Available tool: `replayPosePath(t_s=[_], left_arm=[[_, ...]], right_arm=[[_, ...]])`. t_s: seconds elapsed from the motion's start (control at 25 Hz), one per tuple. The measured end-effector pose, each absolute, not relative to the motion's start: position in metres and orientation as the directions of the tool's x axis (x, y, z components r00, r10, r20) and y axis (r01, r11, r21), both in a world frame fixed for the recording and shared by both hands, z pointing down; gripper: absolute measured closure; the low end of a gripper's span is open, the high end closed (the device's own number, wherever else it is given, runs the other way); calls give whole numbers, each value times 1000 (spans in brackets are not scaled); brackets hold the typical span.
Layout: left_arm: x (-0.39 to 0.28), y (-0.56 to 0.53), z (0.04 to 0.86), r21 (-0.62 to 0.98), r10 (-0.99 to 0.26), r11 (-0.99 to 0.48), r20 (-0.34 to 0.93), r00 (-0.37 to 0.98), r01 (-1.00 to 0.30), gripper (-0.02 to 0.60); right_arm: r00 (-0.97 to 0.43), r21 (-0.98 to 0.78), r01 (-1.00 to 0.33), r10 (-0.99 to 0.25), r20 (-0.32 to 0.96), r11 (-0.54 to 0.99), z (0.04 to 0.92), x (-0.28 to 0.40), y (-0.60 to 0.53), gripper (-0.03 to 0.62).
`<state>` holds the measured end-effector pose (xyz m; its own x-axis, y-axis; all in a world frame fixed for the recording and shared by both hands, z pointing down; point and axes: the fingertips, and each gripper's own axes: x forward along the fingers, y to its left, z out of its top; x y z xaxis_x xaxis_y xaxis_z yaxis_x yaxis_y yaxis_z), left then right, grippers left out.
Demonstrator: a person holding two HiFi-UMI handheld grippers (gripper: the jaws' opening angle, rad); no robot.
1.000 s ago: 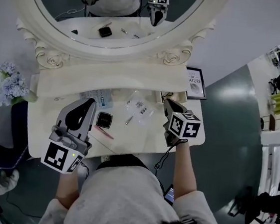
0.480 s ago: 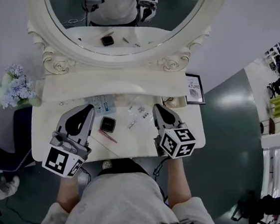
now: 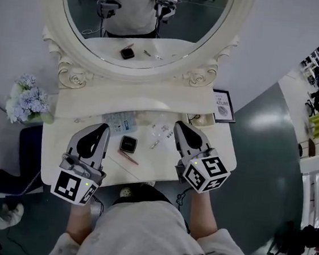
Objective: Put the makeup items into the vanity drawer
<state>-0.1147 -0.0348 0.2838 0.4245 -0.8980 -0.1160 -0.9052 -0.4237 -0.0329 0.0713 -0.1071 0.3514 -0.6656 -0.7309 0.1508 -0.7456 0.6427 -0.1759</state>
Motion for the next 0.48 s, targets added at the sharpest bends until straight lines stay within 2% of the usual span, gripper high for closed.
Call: replayPosePath(t_s=[0.48], left_arm=[[-124,-22,275,-52,-904,-407,-121,410,-912,568]], right_arm=[[-700,-110,-713,-712,60,692,310,52,-81,571]])
